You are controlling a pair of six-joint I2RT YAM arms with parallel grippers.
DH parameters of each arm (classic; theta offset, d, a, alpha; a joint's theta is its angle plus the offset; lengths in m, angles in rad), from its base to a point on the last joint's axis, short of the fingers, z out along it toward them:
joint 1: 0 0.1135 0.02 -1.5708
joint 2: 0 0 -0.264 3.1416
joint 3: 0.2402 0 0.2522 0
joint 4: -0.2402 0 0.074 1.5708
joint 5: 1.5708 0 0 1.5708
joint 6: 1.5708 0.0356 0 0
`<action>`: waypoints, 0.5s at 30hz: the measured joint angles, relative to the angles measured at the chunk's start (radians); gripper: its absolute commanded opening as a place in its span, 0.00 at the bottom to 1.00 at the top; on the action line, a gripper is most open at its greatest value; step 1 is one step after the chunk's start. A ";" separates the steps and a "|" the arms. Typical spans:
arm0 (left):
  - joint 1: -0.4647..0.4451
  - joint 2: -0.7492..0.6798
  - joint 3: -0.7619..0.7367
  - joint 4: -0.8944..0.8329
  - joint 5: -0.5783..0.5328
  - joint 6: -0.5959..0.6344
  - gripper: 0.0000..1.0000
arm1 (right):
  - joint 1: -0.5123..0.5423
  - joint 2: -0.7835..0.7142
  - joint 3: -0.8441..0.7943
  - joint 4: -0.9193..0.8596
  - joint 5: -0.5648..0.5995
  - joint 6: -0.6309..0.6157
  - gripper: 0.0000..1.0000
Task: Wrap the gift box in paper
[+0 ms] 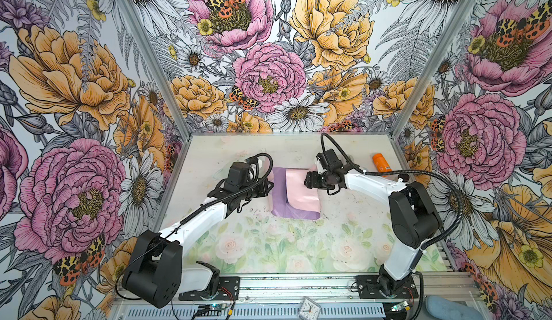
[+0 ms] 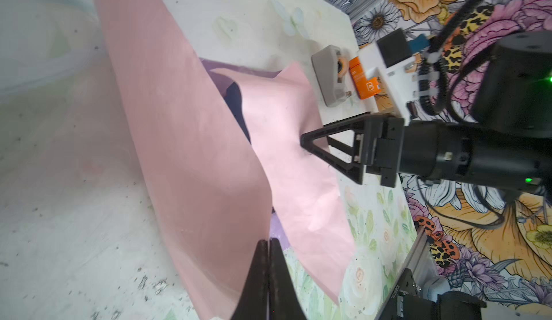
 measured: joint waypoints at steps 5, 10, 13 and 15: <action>-0.057 0.039 0.064 -0.003 0.053 0.061 0.00 | 0.000 -0.002 -0.005 0.007 -0.003 0.000 0.74; -0.110 0.127 0.121 -0.019 0.118 0.116 0.00 | 0.001 -0.005 -0.010 0.011 -0.004 0.000 0.74; -0.139 0.183 0.152 -0.039 0.146 0.148 0.00 | 0.002 -0.005 -0.011 0.013 -0.006 0.000 0.74; -0.155 0.217 0.167 -0.058 0.160 0.166 0.00 | 0.002 -0.006 -0.011 0.013 -0.008 0.000 0.74</action>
